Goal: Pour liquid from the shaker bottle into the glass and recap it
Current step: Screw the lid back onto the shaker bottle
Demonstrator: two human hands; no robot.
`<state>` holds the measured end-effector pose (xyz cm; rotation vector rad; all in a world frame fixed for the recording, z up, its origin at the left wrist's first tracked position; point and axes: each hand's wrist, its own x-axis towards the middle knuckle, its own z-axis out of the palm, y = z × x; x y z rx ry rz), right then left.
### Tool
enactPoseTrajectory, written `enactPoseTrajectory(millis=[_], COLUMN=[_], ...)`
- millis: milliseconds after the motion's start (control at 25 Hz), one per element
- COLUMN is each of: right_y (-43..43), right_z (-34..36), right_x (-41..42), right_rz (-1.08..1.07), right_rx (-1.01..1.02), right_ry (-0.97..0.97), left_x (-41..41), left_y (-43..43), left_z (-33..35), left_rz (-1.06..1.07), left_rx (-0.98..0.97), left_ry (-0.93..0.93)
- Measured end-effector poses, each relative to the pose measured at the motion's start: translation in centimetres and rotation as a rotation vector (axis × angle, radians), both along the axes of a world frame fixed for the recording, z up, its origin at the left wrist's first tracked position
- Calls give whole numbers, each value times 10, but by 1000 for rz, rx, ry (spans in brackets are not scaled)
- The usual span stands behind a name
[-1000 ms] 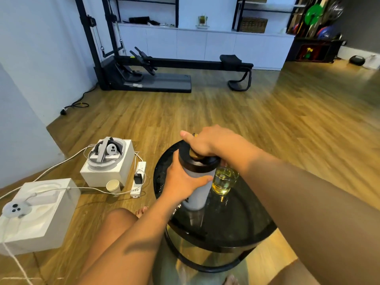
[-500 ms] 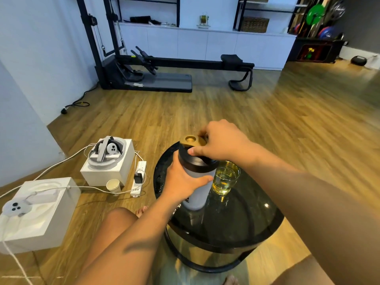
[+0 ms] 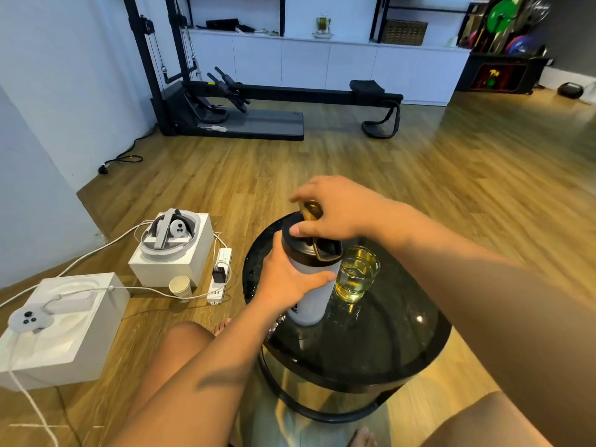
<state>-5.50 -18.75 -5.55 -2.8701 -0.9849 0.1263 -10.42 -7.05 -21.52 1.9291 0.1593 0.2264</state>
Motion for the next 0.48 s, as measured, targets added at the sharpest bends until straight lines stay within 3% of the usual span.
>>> enactPoseTrajectory(millis=[120,280,400,480], right_y=[-8,-12,-8,0], right_z=[-2,8,7,-3], right_x=[5,12,9,0], right_rz=[53,43,9,-140], right_rx=[56,-37,-117,-163], right_ry=[148,272,96,-89], left_x=[0,1,1,1], left_y=[0,4,5,3], left_z=[-1,0,0,0], left_rz=[10,-20,-16,-5], left_rx=[-6,4,14,25], left_ry=[-8,-2,5,20])
